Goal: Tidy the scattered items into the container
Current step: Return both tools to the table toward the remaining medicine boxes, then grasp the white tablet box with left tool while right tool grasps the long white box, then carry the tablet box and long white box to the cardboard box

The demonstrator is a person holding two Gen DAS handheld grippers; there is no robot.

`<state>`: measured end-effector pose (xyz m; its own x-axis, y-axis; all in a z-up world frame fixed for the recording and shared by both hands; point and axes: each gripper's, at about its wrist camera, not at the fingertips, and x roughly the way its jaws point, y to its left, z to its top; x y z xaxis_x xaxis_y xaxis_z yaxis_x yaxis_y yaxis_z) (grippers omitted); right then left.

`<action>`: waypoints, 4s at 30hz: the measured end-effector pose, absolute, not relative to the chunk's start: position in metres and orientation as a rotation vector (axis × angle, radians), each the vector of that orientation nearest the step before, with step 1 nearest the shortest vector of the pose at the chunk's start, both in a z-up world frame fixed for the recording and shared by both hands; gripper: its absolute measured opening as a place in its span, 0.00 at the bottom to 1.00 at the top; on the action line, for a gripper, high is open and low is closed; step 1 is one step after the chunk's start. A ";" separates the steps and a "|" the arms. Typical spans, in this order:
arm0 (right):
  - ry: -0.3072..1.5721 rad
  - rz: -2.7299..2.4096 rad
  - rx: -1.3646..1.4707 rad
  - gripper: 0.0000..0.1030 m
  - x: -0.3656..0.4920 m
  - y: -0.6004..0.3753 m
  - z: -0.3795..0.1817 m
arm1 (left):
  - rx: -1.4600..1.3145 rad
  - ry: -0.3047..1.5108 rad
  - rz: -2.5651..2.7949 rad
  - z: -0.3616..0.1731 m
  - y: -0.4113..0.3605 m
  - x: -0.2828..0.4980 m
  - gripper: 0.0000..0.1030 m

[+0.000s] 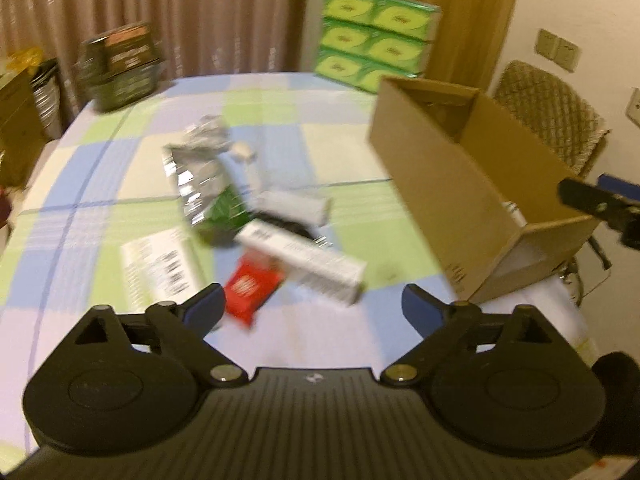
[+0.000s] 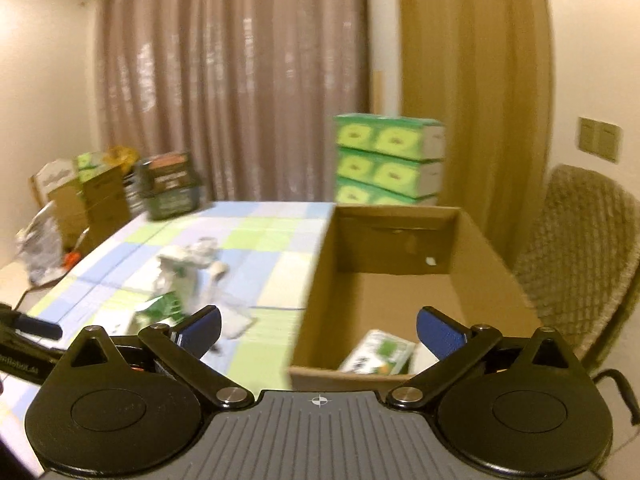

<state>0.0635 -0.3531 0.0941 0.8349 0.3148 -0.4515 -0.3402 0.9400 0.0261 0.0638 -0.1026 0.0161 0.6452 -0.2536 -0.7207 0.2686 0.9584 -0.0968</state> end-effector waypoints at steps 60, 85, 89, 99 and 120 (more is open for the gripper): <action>0.724 0.702 -0.439 0.77 0.122 -0.205 -0.017 | 0.049 0.911 -0.170 -0.048 -0.002 0.095 0.99; 0.810 0.766 -0.490 0.22 0.174 -0.180 -0.039 | 0.059 0.983 -0.143 -0.086 -0.017 0.183 0.72; 0.856 0.725 -0.414 0.22 0.167 -0.190 -0.036 | 0.076 0.988 -0.169 -0.083 -0.015 0.170 0.65; 0.933 0.652 -0.326 0.23 0.116 -0.226 -0.030 | 0.139 1.041 -0.253 -0.076 -0.018 0.089 0.65; 0.913 0.618 -0.304 0.22 0.129 -0.210 -0.039 | 0.148 1.027 -0.224 -0.078 -0.022 0.097 0.65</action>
<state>0.1291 -0.2096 -0.0389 0.4555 0.3672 -0.8110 -0.6161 0.7876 0.0105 0.0968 -0.0221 -0.0782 0.4973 -0.1149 -0.8600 0.2536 0.9672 0.0174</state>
